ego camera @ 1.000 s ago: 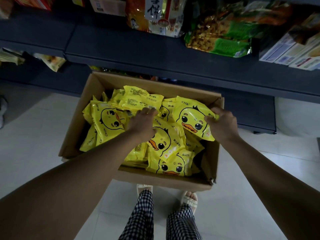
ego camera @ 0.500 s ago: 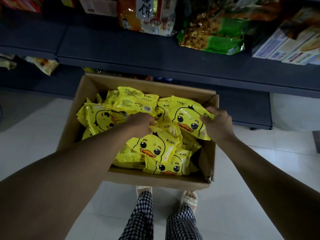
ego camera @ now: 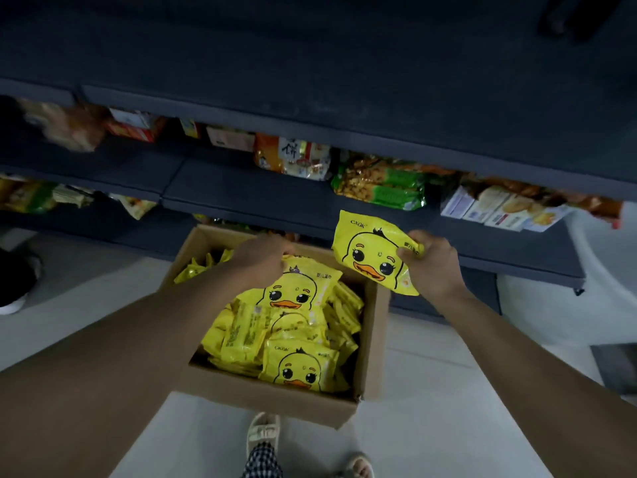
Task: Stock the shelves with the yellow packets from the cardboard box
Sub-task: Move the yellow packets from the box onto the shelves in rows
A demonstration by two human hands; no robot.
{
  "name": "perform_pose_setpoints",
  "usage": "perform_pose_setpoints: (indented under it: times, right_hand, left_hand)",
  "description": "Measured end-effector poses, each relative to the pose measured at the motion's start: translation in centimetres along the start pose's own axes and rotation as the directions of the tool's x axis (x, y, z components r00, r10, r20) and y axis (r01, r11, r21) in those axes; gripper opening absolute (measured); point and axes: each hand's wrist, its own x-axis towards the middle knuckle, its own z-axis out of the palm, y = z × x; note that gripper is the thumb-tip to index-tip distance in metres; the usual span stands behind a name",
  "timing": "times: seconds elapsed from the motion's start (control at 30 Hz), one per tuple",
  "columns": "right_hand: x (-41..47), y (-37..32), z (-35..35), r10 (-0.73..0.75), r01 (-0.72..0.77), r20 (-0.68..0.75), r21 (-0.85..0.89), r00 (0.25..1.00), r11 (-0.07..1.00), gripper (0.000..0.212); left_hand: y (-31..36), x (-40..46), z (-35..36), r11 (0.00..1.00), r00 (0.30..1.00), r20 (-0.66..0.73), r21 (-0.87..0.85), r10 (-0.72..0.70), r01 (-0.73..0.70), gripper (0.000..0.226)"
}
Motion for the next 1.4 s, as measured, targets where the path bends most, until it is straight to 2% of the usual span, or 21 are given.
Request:
perform_pose_setpoints:
  times: [0.1, 0.23, 0.57, 0.83, 1.03, 1.2, 1.4]
  right_hand:
    - [-0.5, -1.7, -4.8, -0.06, 0.061, -0.031, 0.02, 0.998, 0.998, 0.022]
    - [-1.4, -3.9, -11.3, -0.148, 0.15, -0.077, 0.024, 0.986, 0.988, 0.02]
    - [-4.8, -9.2, -26.5, -0.287, 0.306, -0.297, 0.018, 0.911, 0.952, 0.01]
    - [-6.1, -11.7, -35.4, -0.284, 0.317, -0.482, -0.013, 0.829, 0.948, 0.009]
    - [-6.1, -12.9, -41.3, -0.252, 0.316, -0.607, -0.002, 0.753, 0.949, 0.01]
    - [-5.3, -13.0, -45.7, -0.203, 0.312, -0.689, 0.034, 0.695, 0.95, 0.012]
    - [-2.7, -12.8, -51.0, -0.195, 0.328, -0.742, 0.035, 0.641, 0.944, 0.013]
  left_hand:
    - [3.4, -1.6, -4.3, 1.0, 0.998, -0.065, 0.026, -0.007, 0.009, 0.023]
    - [7.9, -3.7, -9.5, 0.997, 0.982, -0.187, 0.077, -0.011, 0.026, 0.026]
    - [17.9, -7.4, -21.1, 0.986, 0.898, -0.412, 0.121, 0.156, -0.116, 0.02]
    - [24.5, -6.9, -28.5, 0.938, 0.806, -0.48, 0.142, 0.346, -0.317, 0.019]
    - [29.0, -5.5, -33.3, 0.876, 0.724, -0.53, 0.079, 0.441, -0.476, 0.021]
    - [32.5, -5.1, -36.0, 0.823, 0.657, -0.556, 0.093, 0.51, -0.56, 0.023]
    - [37.0, -4.2, -39.7, 0.783, 0.641, -0.573, 0.001, 0.51, -0.622, 0.017]
